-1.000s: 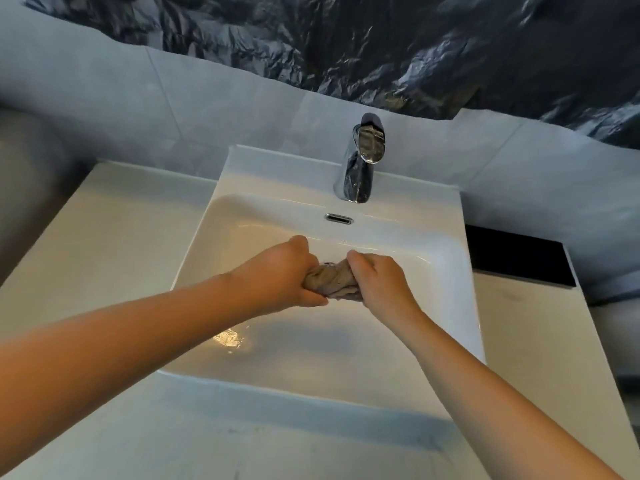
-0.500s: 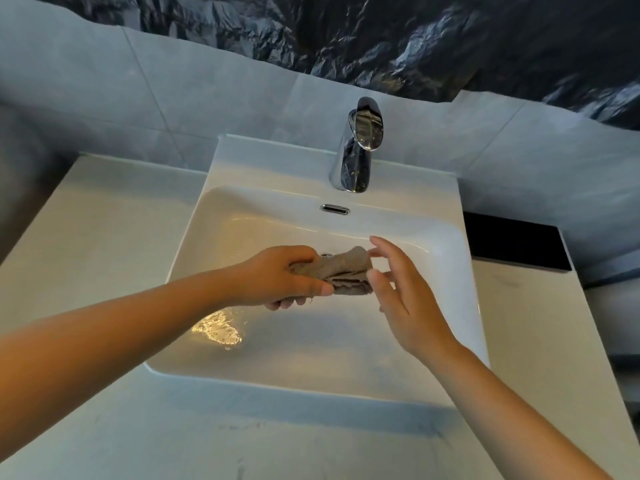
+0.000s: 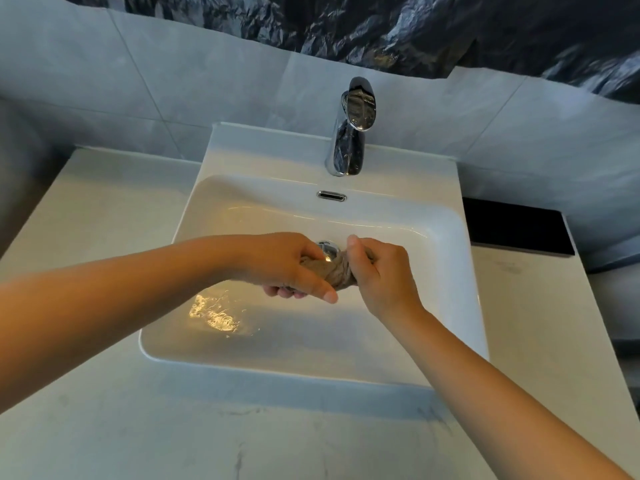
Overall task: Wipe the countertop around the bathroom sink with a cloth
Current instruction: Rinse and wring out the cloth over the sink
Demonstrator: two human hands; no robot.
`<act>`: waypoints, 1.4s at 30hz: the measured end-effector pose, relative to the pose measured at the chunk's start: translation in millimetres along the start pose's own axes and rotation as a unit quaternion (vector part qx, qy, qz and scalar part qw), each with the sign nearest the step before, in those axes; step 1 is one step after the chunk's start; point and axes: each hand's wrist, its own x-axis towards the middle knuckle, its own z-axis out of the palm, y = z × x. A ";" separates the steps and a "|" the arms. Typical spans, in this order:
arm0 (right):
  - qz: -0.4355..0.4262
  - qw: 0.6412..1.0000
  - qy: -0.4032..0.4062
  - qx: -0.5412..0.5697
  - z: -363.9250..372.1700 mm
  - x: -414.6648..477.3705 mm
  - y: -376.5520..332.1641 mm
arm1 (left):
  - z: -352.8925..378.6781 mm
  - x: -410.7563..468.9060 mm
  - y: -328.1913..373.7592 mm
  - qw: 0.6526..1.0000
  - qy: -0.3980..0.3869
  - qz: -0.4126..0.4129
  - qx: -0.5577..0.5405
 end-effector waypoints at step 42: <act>-0.182 0.979 0.092 0.018 -10.5 -10.2 -2.5 | -4.4 -5.1 6.9 0.946 -0.253 -0.047 -0.196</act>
